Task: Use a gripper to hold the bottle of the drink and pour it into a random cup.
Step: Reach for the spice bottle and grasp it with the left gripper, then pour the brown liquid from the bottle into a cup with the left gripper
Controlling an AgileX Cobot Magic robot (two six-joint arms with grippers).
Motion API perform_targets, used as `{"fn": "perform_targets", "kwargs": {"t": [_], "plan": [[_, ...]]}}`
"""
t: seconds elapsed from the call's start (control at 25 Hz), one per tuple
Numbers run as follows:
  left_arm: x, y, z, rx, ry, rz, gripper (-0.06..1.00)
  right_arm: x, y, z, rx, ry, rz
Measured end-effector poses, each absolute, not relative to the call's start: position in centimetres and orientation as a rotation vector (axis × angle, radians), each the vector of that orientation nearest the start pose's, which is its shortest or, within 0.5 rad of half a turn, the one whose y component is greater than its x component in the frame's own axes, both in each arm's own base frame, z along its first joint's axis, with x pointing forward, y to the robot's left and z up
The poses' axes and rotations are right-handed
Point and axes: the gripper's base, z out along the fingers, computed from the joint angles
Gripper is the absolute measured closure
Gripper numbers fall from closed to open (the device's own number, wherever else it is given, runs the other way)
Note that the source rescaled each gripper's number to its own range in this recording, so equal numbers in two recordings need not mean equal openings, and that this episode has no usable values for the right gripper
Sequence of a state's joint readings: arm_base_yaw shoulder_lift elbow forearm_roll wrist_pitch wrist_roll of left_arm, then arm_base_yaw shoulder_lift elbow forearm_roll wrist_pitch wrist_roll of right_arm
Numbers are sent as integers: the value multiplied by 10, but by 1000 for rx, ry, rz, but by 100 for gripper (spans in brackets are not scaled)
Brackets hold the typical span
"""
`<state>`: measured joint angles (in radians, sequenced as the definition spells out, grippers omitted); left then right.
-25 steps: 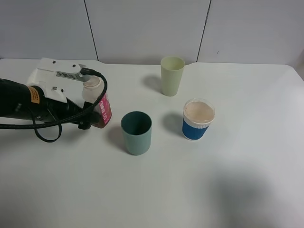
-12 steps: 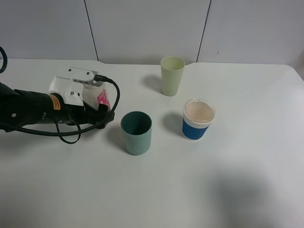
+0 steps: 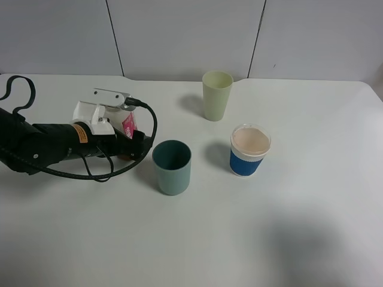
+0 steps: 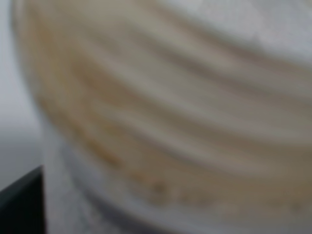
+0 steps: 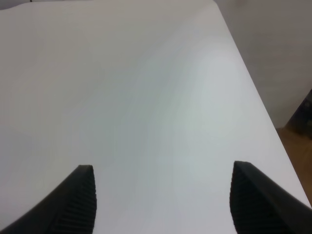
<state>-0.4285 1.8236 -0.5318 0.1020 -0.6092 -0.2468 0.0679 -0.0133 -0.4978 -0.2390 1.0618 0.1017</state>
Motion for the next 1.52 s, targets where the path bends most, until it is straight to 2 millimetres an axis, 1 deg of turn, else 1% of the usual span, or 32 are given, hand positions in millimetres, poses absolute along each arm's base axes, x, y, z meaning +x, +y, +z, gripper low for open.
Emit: {"fn": "perform_targets", "kwargs": {"t": [0.28, 0.32, 0.36, 0.44, 0.48, 0.64, 0.68, 1.16, 1.32, 1.52], "plan": [[268, -126, 110, 312, 2126, -380, -5, -7, -19, 278, 47, 2016, -178], [268, -126, 110, 315, 2125, -375, -2, -7, -19, 278, 47, 2016, -178], [268, -126, 110, 315, 2123, -374, 4, -7, -19, 278, 47, 2016, -178], [269, -126, 110, 315, 2120, -374, 20, -7, -19, 278, 47, 2016, -178], [269, -126, 110, 314, 2121, -374, 31, -7, -19, 278, 47, 2016, -178], [268, -125, 110, 312, 2117, -375, 83, -7, -19, 278, 47, 2016, -178], [267, -125, 110, 315, 2117, -374, 93, -7, -19, 278, 47, 2016, -178], [265, -124, 111, 315, 2122, -373, 94, -7, -19, 278, 47, 2016, -178], [263, -123, 116, 340, 2135, -353, 94, -7, -19, 278, 47, 2016, -178], [259, -121, 133, 399, 2122, -317, 94, -7, -19, 278, 47, 2016, -178]]}}
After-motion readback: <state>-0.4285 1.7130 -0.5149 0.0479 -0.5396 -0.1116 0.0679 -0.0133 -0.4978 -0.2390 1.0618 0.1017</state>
